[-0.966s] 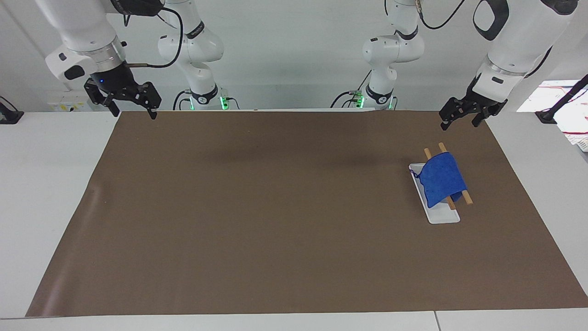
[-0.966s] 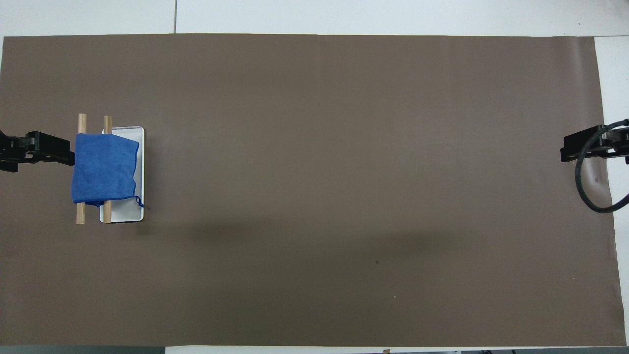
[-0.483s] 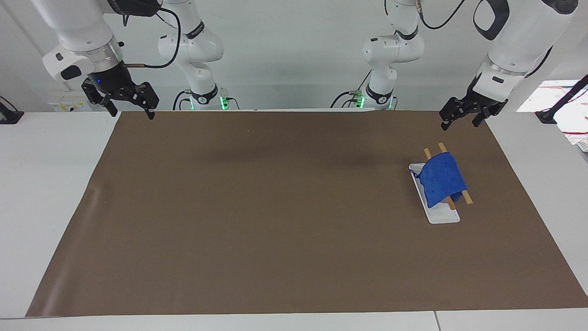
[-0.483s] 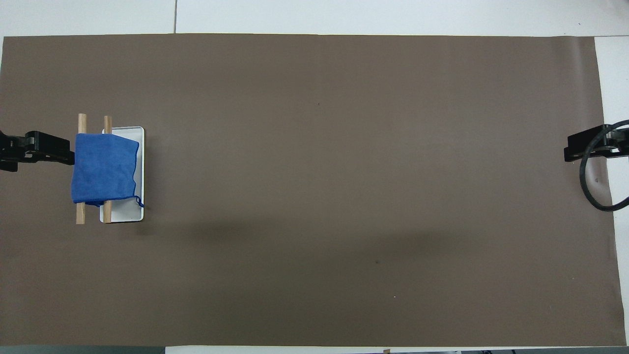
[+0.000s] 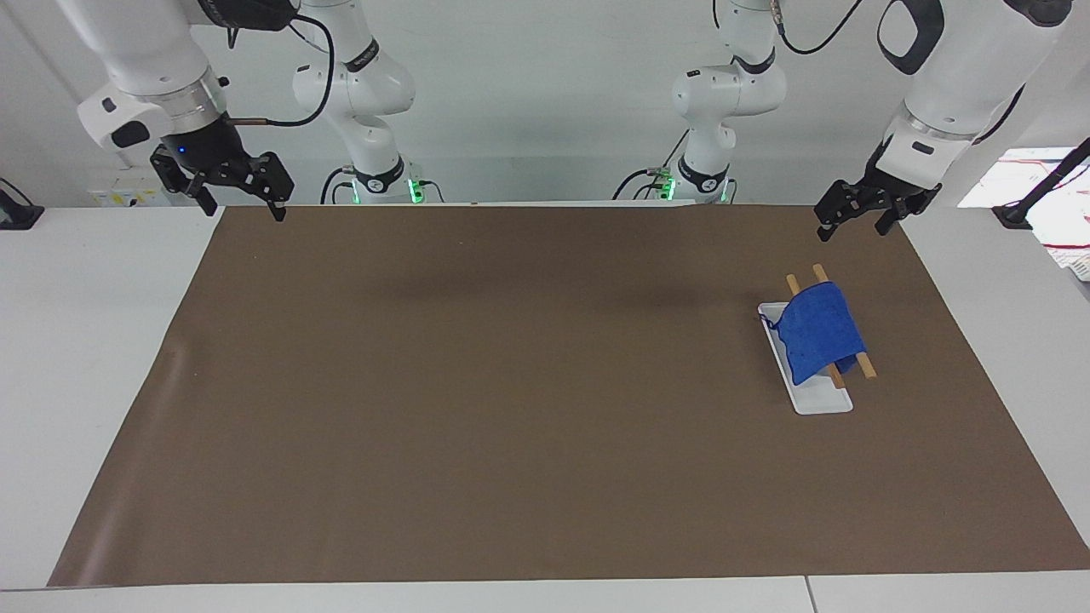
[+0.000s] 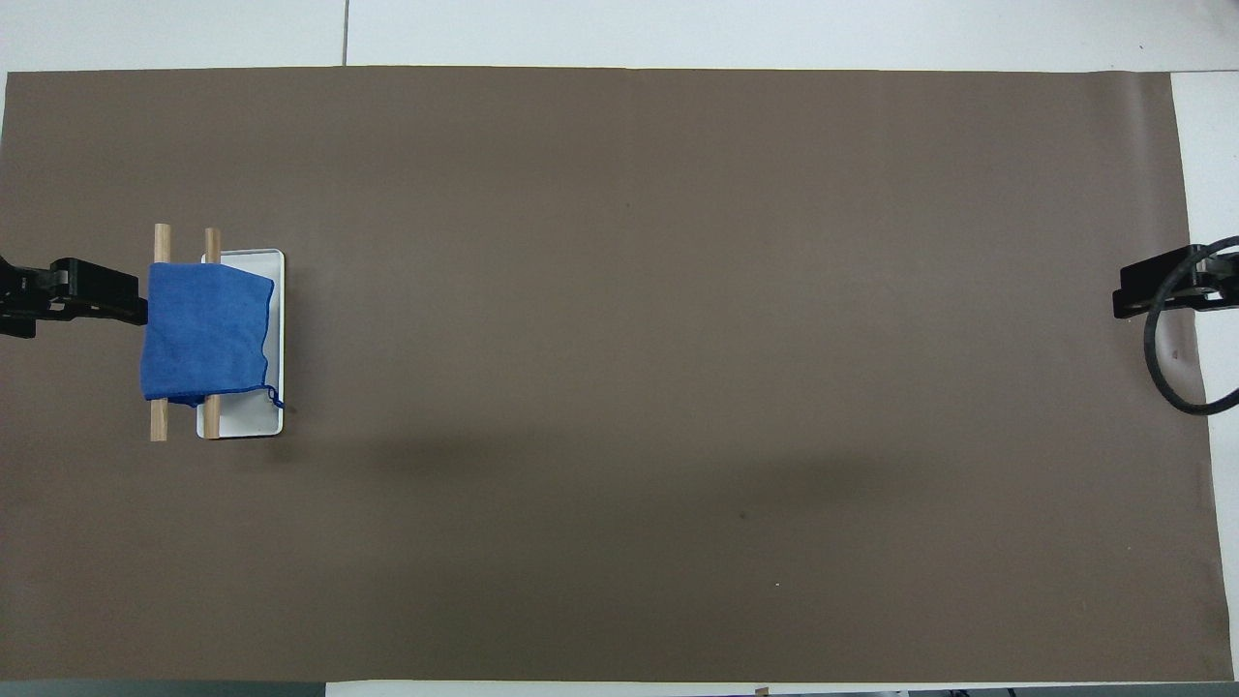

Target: Right arm passes towel to left arm to hang

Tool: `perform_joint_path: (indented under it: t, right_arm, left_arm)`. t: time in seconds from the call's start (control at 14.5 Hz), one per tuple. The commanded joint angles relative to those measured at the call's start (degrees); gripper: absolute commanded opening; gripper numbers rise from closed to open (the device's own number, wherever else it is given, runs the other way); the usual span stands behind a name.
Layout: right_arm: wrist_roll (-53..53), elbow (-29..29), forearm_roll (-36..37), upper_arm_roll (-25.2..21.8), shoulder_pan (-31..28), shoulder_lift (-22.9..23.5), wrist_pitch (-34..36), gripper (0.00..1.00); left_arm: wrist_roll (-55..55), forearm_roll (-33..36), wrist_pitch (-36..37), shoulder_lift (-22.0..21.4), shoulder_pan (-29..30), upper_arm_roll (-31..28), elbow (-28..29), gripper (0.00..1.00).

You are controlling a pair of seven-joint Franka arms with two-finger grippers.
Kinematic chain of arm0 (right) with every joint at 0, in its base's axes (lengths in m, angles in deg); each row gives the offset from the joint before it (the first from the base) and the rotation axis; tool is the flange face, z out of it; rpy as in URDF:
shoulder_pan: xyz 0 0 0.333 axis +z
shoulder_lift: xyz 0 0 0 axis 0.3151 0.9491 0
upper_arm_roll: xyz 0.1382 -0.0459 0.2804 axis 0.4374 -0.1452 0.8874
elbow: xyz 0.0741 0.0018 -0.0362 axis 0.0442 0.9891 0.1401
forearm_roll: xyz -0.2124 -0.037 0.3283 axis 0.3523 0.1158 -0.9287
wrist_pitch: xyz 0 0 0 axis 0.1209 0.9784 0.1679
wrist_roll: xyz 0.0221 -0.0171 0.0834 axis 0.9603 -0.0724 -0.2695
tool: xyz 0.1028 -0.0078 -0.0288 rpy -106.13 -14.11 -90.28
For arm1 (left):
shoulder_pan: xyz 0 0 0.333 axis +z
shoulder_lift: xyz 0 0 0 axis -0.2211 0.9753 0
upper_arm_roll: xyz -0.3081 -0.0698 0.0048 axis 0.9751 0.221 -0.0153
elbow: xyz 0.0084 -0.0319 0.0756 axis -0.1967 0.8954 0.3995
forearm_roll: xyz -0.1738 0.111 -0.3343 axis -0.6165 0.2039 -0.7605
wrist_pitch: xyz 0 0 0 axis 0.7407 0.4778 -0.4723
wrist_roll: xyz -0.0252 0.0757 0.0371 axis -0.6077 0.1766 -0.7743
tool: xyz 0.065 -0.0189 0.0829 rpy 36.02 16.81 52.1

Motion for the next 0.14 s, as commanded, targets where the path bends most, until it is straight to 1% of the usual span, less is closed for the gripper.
perform_joint_path:
  t: [0.0, 0.07]
  right_arm:
    - [0.47, 1.68, 0.25, 0.38, -0.70, -1.27, -1.21, 1.00]
    - [0.38, 1.68, 0.25, 0.38, -0.70, -1.36, -1.21, 1.00]
  left_arm:
    - [-1.00, 0.46, 0.06, -0.23, 0.18, -0.12, 0.11, 1.00]
    - [-1.00, 0.46, 0.15, -0.23, 0.09, -0.12, 0.11, 1.00]
